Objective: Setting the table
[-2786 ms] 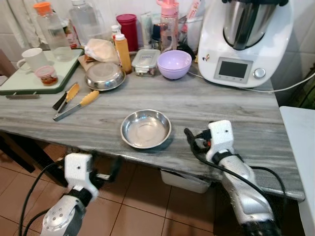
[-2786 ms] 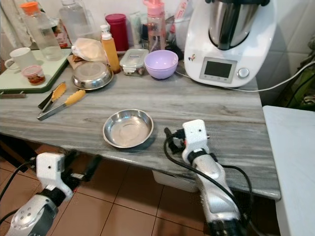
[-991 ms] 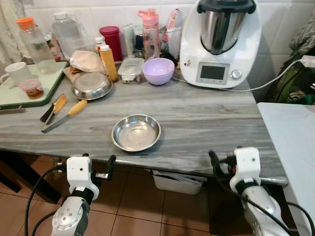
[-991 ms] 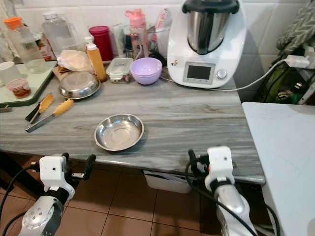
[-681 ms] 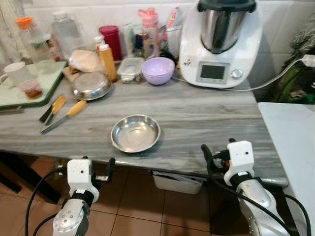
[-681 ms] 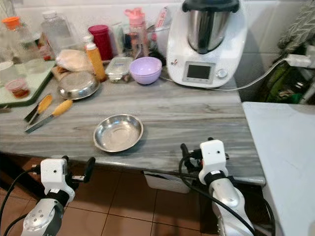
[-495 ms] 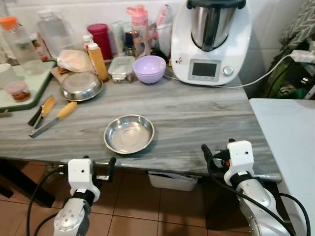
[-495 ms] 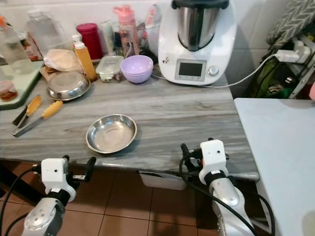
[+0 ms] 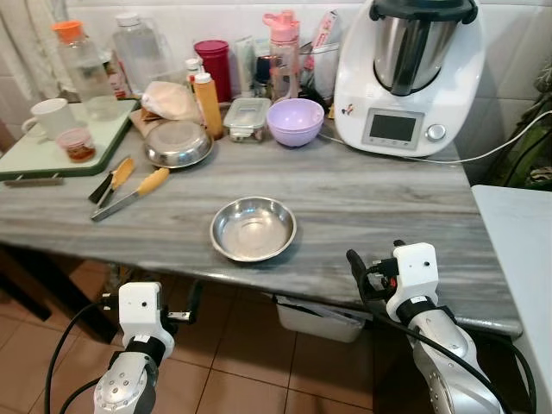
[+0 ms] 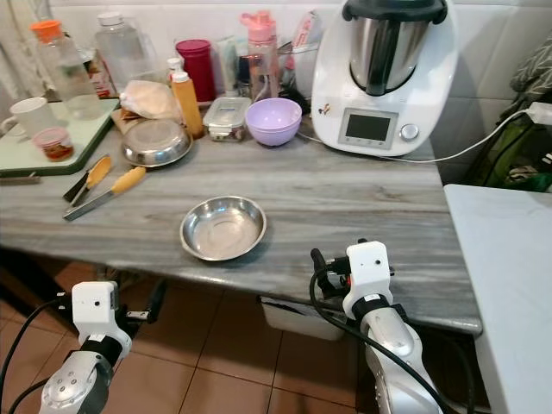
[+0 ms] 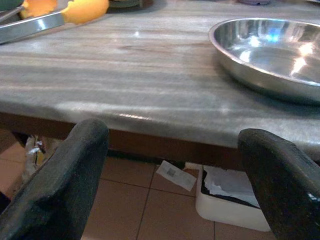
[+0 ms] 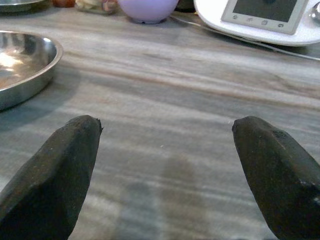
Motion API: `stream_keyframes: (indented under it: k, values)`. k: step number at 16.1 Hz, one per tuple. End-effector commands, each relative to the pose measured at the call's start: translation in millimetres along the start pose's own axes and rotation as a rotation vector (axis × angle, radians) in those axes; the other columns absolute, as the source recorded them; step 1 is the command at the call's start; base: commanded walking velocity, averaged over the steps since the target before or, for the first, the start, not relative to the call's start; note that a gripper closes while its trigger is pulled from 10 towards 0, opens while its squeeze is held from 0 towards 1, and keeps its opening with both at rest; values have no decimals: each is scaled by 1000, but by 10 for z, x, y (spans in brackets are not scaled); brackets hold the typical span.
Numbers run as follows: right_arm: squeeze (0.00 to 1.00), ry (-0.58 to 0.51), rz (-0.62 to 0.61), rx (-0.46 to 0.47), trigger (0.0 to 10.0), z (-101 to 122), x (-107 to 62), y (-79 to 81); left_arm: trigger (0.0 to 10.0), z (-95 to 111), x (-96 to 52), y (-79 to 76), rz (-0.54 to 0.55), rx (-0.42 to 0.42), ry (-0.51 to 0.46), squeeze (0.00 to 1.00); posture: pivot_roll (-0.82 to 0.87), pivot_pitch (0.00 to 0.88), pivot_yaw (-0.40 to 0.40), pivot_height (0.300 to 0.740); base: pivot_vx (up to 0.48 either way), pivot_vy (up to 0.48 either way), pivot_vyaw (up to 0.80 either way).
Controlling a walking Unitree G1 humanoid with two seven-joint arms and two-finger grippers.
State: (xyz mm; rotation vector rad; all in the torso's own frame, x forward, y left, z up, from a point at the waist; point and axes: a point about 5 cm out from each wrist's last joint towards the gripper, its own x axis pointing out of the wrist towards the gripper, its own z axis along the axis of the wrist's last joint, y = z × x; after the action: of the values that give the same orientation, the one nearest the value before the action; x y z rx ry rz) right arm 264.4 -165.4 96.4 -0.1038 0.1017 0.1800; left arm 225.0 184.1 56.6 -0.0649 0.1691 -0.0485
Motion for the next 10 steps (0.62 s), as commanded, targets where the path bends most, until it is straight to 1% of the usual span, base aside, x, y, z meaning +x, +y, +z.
stream_keyframes:
  k: [1, 3, 5, 7, 8, 10]
  values:
    - [0, 0, 10, 5, 10000, 4, 26, 16, 10000, 26, 14, 46, 8, 16, 2, 0, -208, 0, 73, 740, -300, 0, 0]
    - [0, -3, 2, 10, 10000, 10, 46, 5, 10000, 36, 21, 68, 12, 19, 2, 0, -208, 0, 73, 740, -311, 0, 0]
    - [0, 5, 21, 24, 10000, 2, 51, 18, 10000, 27, 9, 70, 13, 15, 10, 0, -205, 0, 75, 740, -313, 0, 0]
    - [0, 13, 4, 25, 10000, -10, 57, 11, 10000, 21, 0, 62, 12, 15, 13, 0, -205, 0, 77, 740, -315, 0, 0]
    - [0, 19, 9, 53, 10000, -23, 59, 20, 10000, 17, -4, 58, 10, 15, 15, 0, -205, 0, 77, 740, -311, 0, 0]
    - [0, 35, -4, 56, 10000, -37, 68, 15, 10000, 23, 4, 60, 7, 18, 16, 0, -206, 0, 82, 740, -317, 0, 0]
